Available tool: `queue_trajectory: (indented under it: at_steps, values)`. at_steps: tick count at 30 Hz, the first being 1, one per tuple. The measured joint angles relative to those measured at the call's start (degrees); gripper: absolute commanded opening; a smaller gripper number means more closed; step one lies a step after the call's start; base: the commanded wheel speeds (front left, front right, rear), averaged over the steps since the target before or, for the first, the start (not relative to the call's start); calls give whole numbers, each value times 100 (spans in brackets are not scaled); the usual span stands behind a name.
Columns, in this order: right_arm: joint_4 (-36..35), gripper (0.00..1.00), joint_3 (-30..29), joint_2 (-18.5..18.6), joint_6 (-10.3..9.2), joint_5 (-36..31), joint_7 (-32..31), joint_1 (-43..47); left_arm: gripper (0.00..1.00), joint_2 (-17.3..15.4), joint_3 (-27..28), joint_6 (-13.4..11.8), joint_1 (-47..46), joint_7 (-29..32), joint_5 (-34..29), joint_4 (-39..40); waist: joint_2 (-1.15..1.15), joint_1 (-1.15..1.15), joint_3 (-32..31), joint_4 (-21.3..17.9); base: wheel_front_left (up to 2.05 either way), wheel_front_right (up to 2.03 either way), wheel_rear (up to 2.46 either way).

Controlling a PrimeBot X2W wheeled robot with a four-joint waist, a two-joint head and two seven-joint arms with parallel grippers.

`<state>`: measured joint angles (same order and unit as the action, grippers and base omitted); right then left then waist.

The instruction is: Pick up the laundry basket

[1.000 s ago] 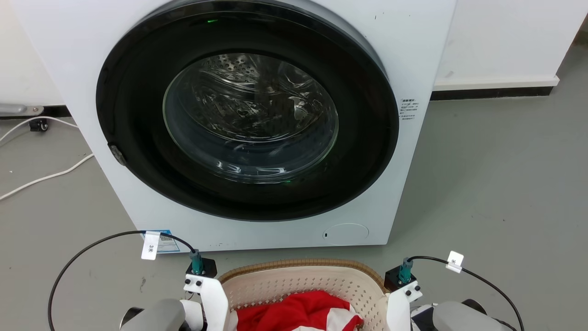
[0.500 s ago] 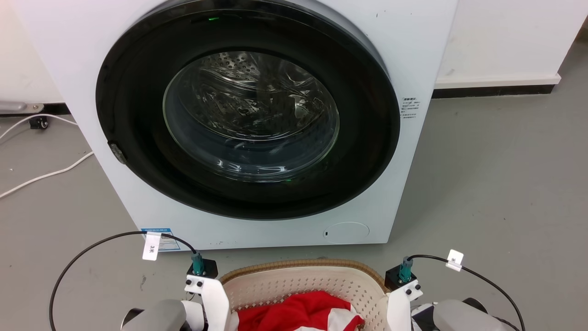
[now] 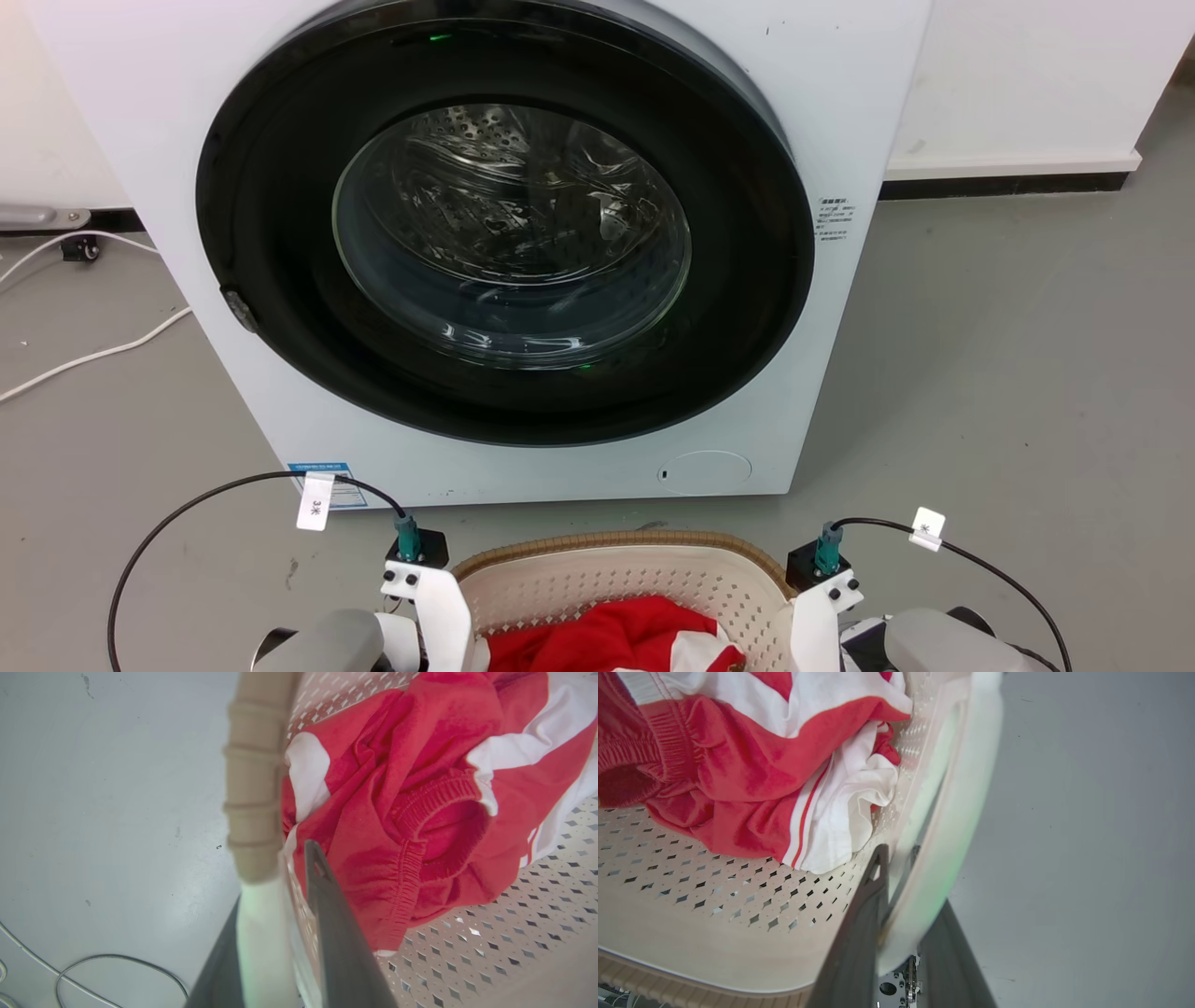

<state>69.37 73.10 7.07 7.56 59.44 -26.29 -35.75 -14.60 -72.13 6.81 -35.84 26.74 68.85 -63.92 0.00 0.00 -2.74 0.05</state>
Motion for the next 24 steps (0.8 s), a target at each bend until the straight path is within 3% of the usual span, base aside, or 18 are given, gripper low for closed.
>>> queue_trajectory:
  at_steps: [24]
  values:
    - [67,0,2,-34,2,20,-103,1,0,73,-59,2,2,237,115,-157,0,0,-26,-23,0,0,0]
